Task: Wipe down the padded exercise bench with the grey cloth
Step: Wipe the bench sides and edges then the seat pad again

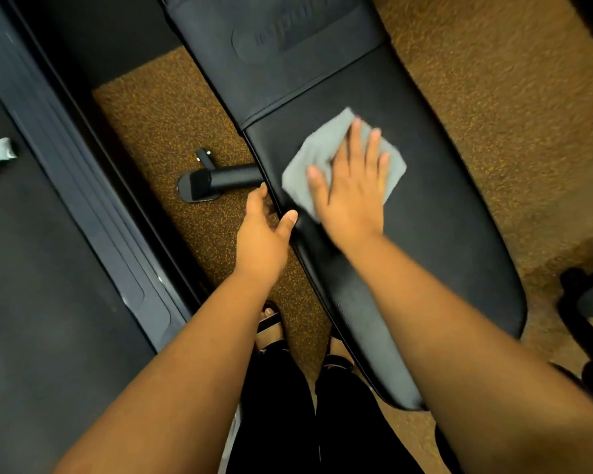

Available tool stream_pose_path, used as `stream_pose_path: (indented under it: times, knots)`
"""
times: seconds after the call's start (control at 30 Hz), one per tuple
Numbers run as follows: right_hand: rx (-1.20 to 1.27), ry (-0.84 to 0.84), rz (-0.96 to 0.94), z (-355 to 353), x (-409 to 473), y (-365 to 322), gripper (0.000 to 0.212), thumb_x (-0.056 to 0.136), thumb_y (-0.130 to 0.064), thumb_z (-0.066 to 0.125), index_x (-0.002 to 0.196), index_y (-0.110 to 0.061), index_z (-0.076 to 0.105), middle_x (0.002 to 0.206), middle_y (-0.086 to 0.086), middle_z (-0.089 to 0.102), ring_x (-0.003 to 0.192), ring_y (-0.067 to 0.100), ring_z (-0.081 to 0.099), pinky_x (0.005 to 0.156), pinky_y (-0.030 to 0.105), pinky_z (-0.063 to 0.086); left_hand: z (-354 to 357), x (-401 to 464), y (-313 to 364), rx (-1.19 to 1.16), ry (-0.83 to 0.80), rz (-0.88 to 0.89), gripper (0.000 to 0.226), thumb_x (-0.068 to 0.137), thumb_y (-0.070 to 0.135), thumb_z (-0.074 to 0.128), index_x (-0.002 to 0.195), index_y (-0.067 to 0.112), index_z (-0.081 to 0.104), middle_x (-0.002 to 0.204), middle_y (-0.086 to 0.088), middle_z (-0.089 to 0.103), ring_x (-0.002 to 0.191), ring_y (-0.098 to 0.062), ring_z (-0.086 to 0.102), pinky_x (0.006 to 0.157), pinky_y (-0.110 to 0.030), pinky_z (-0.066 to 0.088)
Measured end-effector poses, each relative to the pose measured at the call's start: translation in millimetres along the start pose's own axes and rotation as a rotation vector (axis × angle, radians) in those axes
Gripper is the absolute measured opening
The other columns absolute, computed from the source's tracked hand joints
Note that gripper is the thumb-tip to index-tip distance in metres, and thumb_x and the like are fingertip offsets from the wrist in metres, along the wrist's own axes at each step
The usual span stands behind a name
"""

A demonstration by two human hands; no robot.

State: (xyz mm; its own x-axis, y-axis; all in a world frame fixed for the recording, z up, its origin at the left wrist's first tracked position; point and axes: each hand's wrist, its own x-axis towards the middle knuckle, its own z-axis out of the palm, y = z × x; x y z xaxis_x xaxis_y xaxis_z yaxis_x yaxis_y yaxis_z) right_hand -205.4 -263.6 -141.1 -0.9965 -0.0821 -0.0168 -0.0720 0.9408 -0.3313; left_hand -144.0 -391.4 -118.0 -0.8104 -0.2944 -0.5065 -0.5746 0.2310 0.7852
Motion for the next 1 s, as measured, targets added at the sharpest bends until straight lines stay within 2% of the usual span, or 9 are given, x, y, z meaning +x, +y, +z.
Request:
stream_pose_path:
  times: [0.07, 0.2, 0.37, 0.47, 0.53, 0.67, 0.83, 0.93, 1.0]
  knots:
    - [0.028, -0.056, -0.043, 3, -38, 17, 0.072, 0.101, -0.052, 0.029, 0.154, -0.004, 0.018, 0.164, 0.009, 0.009, 0.150, 0.034, 0.001, 0.121, 0.050, 0.006, -4, -2, 0, -0.014, -0.020, -0.020, 0.063, 0.092, 0.028, 0.064, 0.146, 0.031, 0.032, 0.128, 0.002, 0.051, 0.098, -0.008, 0.063, 0.087, -0.047, 0.056]
    - [0.035, -0.073, 0.097, -5, -74, 74, 0.079, 0.098, -0.055, 0.028, 0.153, -0.001, 0.017, 0.163, 0.014, 0.010, 0.150, 0.037, 0.002, 0.120, 0.054, 0.007, -13, -6, -14, -0.040, -0.057, -0.047, 0.057, 0.094, 0.030, 0.060, 0.146, 0.034, 0.036, 0.126, 0.004, 0.056, 0.105, -0.012, 0.062, 0.098, -0.047, 0.049]
    - [0.044, 0.072, 0.385, -21, -2, 96, 0.081, 0.098, -0.056, 0.025, 0.153, 0.002, 0.014, 0.163, 0.018, 0.009, 0.149, 0.041, 0.004, 0.119, 0.053, 0.006, -14, -21, -38, -0.066, -0.104, -0.127, 0.029, 0.098, 0.034, 0.052, 0.127, 0.034, 0.055, 0.106, 0.006, 0.062, 0.104, -0.016, 0.061, 0.098, -0.048, 0.049]
    - [0.011, 0.084, 0.481, -26, 51, 79, 0.078, 0.100, -0.056, 0.023, 0.155, -0.002, 0.014, 0.164, 0.014, 0.006, 0.150, 0.039, 0.002, 0.120, 0.053, 0.005, -11, -25, -49, -0.065, -0.126, -0.164, 0.028, 0.099, 0.033, 0.051, 0.125, 0.029, 0.058, 0.111, -0.002, 0.064, 0.109, -0.019, 0.061, 0.099, -0.046, 0.048]
    - [-0.022, 0.066, 0.367, -24, 66, 48, 0.079, 0.099, -0.057, 0.022, 0.155, -0.003, 0.012, 0.164, 0.014, 0.005, 0.149, 0.040, 0.002, 0.120, 0.052, 0.005, -10, -27, -56, -0.064, -0.128, -0.191, 0.028, 0.099, 0.034, 0.051, 0.125, 0.028, 0.058, 0.112, -0.004, 0.064, 0.109, -0.022, 0.061, 0.099, -0.047, 0.048]
    - [-0.120, -0.010, -0.094, -5, 24, -13, 0.078, 0.099, -0.057, 0.024, 0.154, -0.001, 0.018, 0.163, 0.016, 0.010, 0.149, 0.043, 0.005, 0.119, 0.054, 0.004, -15, -31, -61, -0.045, -0.122, -0.240, 0.030, 0.100, 0.034, 0.049, 0.126, 0.022, 0.059, 0.112, -0.006, 0.065, 0.106, -0.021, 0.061, 0.098, -0.036, 0.047]
    - [-0.265, -0.153, -0.515, 6, -85, 5, 0.076, 0.098, -0.046, 0.047, 0.156, -0.010, 0.013, 0.163, 0.015, 0.008, 0.149, 0.042, 0.002, 0.120, 0.057, 0.007, -25, -39, -64, -0.010, -0.106, -0.201, 0.032, 0.100, 0.033, 0.047, 0.127, 0.020, 0.058, 0.114, -0.006, 0.066, 0.105, -0.022, 0.062, 0.096, -0.036, 0.047]
    - [-0.282, -0.253, -0.751, 4, -114, 29, 0.066, 0.092, -0.038, 0.054, 0.152, -0.017, 0.035, 0.162, 0.009, 0.018, 0.149, 0.040, 0.007, 0.120, 0.056, 0.007, -31, -39, -65, -0.003, -0.095, -0.182, 0.032, 0.100, 0.033, 0.047, 0.128, 0.020, 0.058, 0.114, -0.001, 0.064, 0.101, -0.012, 0.060, 0.092, -0.027, 0.045]
    - [-0.294, -0.309, -0.896, -2, -97, 31, 0.055, 0.093, -0.042, 0.050, 0.140, -0.014, 0.053, 0.158, 0.009, 0.030, 0.148, 0.039, 0.014, 0.119, 0.055, 0.010, -36, -40, -66, 0.008, -0.068, -0.181, 0.032, 0.101, 0.031, 0.047, 0.127, 0.018, 0.058, 0.108, 0.005, 0.061, 0.087, 0.001, 0.054, 0.075, -0.010, 0.040]
